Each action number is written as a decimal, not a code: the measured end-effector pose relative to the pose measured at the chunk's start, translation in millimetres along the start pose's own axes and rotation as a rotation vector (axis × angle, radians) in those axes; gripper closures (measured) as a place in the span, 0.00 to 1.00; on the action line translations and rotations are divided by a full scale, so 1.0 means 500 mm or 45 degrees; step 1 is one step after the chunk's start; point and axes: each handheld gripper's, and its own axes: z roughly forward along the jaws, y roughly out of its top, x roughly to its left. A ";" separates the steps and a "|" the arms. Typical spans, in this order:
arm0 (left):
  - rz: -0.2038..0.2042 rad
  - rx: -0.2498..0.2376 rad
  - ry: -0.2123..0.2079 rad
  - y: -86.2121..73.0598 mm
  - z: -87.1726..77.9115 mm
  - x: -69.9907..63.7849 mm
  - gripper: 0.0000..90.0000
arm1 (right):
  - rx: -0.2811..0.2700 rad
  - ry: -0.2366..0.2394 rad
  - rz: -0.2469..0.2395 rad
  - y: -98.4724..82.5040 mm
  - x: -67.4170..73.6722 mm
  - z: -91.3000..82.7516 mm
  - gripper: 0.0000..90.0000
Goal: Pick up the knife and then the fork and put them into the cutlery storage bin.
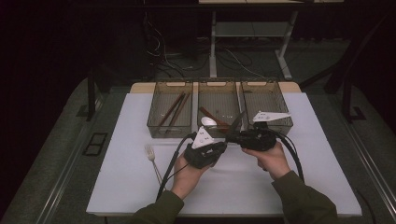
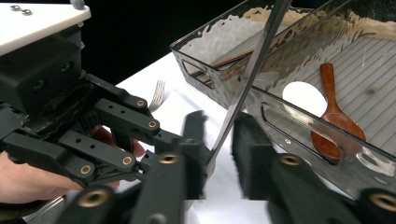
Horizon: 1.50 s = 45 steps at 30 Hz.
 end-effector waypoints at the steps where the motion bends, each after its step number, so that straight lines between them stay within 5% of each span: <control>1: -0.003 -0.002 -0.002 0.000 0.001 -0.001 0.88 | -0.003 -0.003 -0.002 0.000 0.000 0.000 0.90; 6: -0.023 0.015 -0.052 -0.004 0.006 0.002 0.88 | -0.004 0.039 -0.003 -0.002 0.000 -0.001 0.97; 8: -0.039 0.009 -0.067 -0.007 0.007 0.003 0.87 | 0.010 0.014 -0.051 -0.002 0.006 0.001 0.98; 14: -0.024 0.022 -0.119 -0.015 -0.002 0.011 0.72 | 0.013 -0.009 -0.082 -0.001 0.003 -0.009 0.98; 28: 0.049 0.062 -0.206 -0.068 -0.093 0.060 0.46 | 0.001 -0.116 -0.073 0.013 -0.027 -0.078 0.98; 38: 0.035 0.063 -0.166 -0.126 -0.166 0.094 0.31 | 0.026 -0.216 -0.099 0.043 -0.048 -0.139 0.98; 45: -0.001 0.074 -0.101 -0.160 -0.199 0.110 0.17 | -0.020 -0.283 -0.074 0.078 -0.076 -0.193 0.98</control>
